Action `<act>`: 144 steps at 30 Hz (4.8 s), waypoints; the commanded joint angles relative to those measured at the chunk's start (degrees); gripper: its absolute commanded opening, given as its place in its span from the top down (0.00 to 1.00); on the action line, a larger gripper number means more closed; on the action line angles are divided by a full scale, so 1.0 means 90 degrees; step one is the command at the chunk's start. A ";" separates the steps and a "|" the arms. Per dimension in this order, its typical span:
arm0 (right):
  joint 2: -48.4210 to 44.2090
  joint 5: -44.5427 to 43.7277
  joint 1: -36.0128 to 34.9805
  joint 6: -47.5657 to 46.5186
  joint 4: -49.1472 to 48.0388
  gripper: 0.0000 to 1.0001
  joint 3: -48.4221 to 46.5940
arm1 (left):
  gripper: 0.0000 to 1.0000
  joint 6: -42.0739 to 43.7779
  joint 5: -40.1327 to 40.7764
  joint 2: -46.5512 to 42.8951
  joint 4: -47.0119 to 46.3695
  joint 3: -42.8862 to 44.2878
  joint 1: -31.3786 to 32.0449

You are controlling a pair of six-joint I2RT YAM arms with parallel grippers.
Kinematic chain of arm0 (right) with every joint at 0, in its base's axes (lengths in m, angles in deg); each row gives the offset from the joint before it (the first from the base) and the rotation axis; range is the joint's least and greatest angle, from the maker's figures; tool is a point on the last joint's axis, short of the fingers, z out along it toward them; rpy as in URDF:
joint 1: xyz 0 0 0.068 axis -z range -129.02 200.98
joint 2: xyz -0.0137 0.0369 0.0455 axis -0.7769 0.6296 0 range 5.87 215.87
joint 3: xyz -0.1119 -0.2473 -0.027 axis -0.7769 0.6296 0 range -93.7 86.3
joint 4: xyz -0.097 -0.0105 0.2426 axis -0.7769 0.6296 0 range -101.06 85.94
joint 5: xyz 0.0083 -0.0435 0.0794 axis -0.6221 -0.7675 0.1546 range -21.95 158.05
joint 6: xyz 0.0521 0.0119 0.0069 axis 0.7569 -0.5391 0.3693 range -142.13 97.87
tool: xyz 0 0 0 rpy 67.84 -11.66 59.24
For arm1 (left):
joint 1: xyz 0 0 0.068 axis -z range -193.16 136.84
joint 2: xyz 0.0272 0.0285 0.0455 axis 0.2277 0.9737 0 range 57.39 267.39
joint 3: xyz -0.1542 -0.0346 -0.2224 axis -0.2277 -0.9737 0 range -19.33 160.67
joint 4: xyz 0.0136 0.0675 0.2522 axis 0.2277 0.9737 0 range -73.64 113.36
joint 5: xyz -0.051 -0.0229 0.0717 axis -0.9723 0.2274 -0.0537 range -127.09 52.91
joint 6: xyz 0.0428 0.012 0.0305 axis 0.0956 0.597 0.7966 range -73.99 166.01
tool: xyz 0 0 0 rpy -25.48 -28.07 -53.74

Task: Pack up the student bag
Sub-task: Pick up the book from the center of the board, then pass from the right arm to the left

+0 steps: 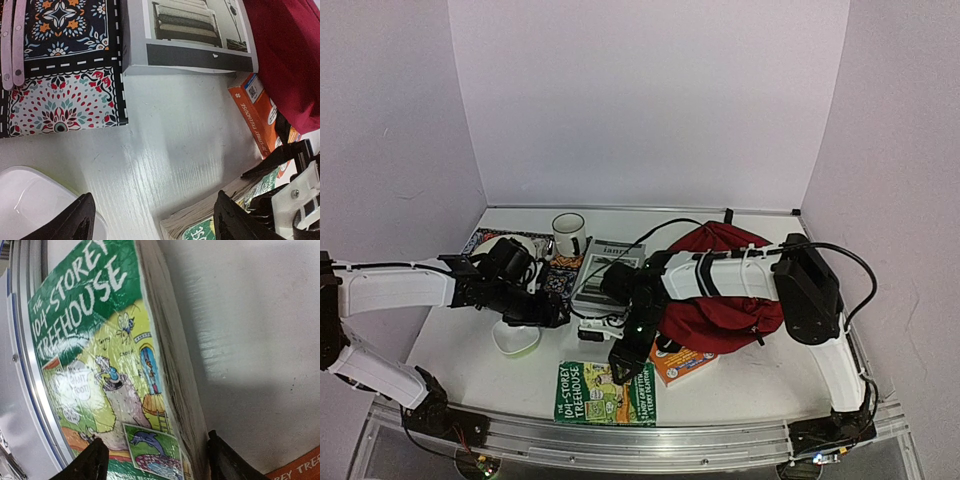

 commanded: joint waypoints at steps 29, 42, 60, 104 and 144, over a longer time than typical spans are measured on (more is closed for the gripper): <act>-0.2405 -0.0660 0.0219 0.0663 -0.0615 1.00 0.0688 | 0.17 -0.0149 -0.0838 -0.0767 -0.1425 -0.0294 -0.0243; -0.3666 -0.1347 0.0736 0.2574 -0.2925 1.00 0.2205 | 0.13 -0.1252 -0.0038 -0.1937 -0.1767 -0.0843 -0.0312; -0.3878 -0.1829 0.0759 0.4792 -0.5797 1.00 0.3530 | 0.12 -0.3227 -0.1038 -0.1274 -0.3603 -0.1533 -0.0310; -0.3439 -0.1355 0.0517 0.6515 -0.7692 1.00 0.4793 | 0.49 -0.4409 -0.0971 -0.0035 -0.7655 -0.1926 0.0436; -0.4579 0.0253 0.1864 0.4569 -0.5688 0.02 0.3786 | 1.00 0.0028 -0.3742 -0.0226 -0.3296 0.1001 -0.0157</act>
